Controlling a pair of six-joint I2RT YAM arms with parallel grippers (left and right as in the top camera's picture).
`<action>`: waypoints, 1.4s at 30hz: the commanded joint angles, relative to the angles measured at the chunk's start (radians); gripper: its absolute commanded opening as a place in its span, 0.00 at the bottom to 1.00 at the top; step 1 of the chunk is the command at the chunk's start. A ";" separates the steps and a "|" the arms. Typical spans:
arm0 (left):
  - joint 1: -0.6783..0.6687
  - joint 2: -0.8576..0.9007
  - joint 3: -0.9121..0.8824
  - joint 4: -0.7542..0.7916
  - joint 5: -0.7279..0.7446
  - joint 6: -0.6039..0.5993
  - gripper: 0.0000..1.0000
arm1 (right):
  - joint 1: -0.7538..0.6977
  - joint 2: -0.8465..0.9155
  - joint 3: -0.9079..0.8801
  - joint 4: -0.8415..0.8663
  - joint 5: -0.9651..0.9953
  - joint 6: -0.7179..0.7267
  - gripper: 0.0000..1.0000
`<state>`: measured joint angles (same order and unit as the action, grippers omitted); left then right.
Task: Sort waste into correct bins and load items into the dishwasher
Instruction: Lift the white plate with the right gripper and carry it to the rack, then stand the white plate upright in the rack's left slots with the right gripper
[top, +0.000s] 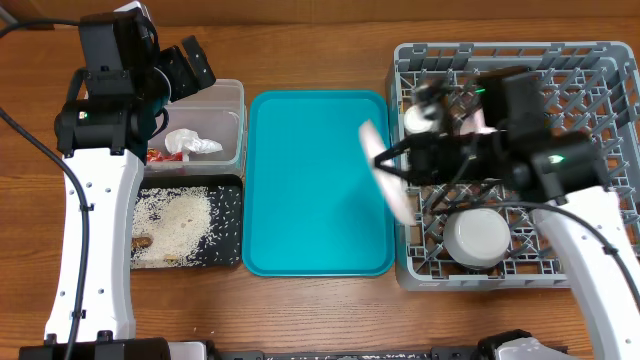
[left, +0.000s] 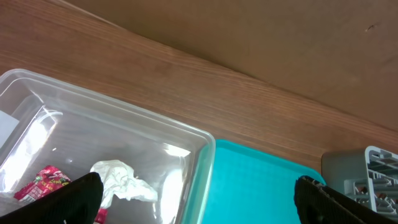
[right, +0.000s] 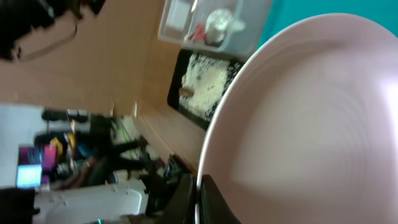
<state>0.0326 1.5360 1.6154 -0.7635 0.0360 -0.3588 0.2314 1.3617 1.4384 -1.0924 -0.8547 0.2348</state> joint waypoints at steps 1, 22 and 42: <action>-0.007 0.001 0.009 0.003 -0.010 0.015 1.00 | -0.078 -0.026 0.014 -0.016 -0.049 -0.014 0.04; -0.007 0.001 0.009 0.004 -0.011 0.015 1.00 | -0.261 -0.026 -0.275 0.168 -0.185 0.007 0.04; -0.007 0.001 0.009 0.003 -0.010 0.015 1.00 | -0.261 -0.026 -0.275 0.251 -0.243 0.125 0.04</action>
<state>0.0326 1.5360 1.6154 -0.7635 0.0360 -0.3588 -0.0319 1.3563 1.1645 -0.8330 -1.1095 0.3553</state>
